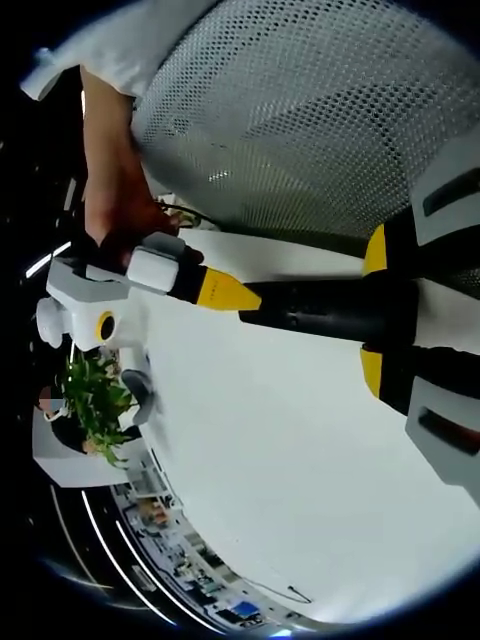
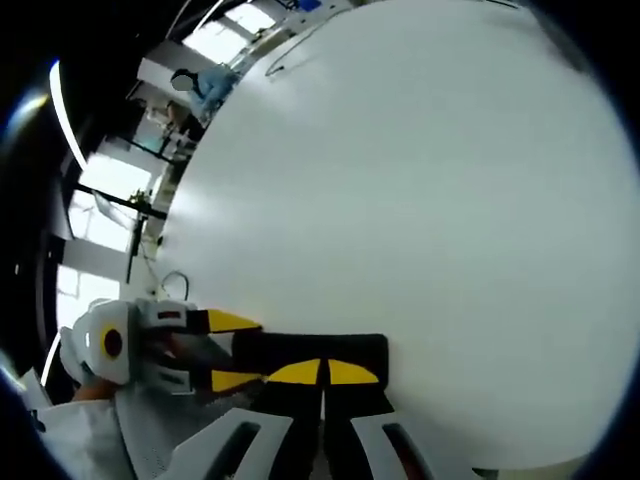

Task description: Press the specified remote control buttons in sequence, fully releasing each button before pressing the next.

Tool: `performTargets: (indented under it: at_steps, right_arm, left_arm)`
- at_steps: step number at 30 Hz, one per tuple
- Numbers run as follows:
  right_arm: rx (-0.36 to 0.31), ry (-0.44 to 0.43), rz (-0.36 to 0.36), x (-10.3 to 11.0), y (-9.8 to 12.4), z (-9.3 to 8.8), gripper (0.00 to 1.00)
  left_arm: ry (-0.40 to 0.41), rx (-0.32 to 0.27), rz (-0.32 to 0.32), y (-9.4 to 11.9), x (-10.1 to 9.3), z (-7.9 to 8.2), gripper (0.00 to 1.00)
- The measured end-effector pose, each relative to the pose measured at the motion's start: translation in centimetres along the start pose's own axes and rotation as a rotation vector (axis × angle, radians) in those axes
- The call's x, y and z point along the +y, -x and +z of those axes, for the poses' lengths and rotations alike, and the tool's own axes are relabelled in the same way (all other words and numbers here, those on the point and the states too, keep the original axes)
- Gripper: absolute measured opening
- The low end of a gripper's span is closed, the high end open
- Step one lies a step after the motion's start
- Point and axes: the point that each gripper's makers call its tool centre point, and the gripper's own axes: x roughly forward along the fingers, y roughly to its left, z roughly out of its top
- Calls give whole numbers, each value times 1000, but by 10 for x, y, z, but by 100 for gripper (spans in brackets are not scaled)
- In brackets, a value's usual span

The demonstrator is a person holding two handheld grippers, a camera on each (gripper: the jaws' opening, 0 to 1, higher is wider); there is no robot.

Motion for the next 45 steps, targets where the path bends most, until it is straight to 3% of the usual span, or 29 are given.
performTargets:
  at_steps: [13, 28, 34, 45]
  right_arm:
    - [-2, -18, -2, -2, -1, 0, 0]
    - [10, 57, -17, 0, 0, 0, 0]
    - [10, 39, -4, 0, 0, 1, 0]
    - [-22, 147, -32, 6, -2, 7, 0]
  left_arm:
    - [-2, 1, -2, 0, -1, 0, 25]
    - [-8, 1, -7, 0, -1, 0, 24]
    - [-16, 1, -12, -1, -1, 0, 24]
    - [-19, 10, -14, -1, -2, 0, 24]
